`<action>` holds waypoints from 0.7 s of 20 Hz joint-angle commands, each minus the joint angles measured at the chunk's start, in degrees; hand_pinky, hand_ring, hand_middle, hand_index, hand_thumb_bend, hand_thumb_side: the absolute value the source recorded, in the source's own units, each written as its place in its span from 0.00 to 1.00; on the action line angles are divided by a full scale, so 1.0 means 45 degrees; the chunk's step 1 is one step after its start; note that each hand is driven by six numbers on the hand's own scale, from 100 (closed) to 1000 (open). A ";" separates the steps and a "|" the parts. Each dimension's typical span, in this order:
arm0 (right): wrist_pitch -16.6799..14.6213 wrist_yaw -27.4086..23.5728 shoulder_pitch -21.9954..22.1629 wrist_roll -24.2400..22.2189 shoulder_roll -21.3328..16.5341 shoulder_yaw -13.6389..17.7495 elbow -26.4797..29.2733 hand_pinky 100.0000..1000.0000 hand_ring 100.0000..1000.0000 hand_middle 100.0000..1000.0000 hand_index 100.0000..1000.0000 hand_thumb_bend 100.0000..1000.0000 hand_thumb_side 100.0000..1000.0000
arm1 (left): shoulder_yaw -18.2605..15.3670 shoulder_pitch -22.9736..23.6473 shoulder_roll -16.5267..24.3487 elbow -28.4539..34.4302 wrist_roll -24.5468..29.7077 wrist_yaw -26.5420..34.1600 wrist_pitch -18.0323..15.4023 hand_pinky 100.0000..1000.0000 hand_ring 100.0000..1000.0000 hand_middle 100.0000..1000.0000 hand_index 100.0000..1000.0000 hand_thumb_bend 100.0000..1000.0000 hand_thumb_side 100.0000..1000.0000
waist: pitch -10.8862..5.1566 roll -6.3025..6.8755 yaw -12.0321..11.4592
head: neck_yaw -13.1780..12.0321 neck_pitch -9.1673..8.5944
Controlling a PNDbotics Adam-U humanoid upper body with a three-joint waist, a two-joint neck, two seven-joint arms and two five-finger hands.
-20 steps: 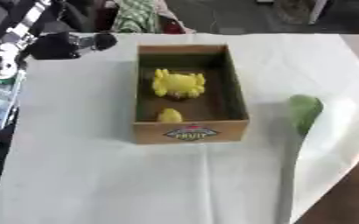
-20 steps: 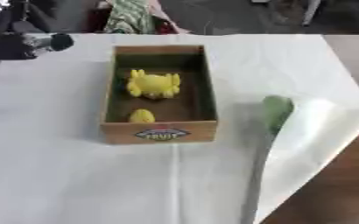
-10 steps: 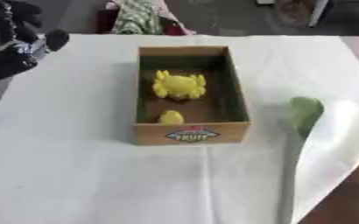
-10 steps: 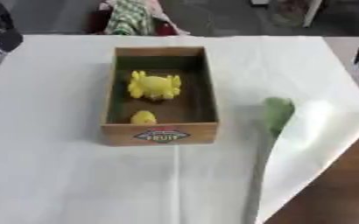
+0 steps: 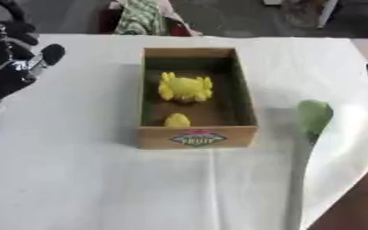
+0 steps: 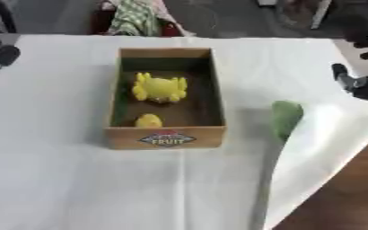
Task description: Pick up objects on the table and place them in the box.
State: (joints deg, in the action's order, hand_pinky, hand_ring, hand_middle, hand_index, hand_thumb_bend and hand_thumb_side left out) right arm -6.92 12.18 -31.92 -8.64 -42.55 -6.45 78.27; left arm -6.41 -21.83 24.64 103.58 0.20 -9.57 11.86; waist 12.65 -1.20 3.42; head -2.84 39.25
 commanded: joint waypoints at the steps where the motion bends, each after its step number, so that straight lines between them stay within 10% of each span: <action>1: -0.0165 0.0721 -0.0395 -0.0701 -0.0173 -0.0119 -0.0276 0.80 0.87 0.84 0.83 0.14 0.13 | -0.0109 -0.0052 0.0125 0.0264 0.0025 0.0089 0.0022 0.57 0.42 0.51 0.70 0.80 0.50 | -0.0247 -0.0004 -0.0023 | 0.0051 -0.0014; 14: -0.0716 0.2121 -0.1004 -0.2224 0.0468 -0.0536 -0.0893 0.81 0.87 0.84 0.83 0.21 0.20 | -0.0097 0.0047 -0.0010 0.0247 0.0143 0.0076 0.0057 0.57 0.42 0.51 0.70 0.79 0.50 | -0.0241 0.0003 -0.0089 | 0.0113 0.0010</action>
State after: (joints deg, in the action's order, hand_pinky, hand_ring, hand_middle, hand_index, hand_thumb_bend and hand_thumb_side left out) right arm -9.87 21.07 -35.35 -18.44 -39.37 -9.11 73.91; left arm -6.50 -21.19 24.02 103.71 0.64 -9.56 12.21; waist 12.64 -1.18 3.08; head -2.52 39.26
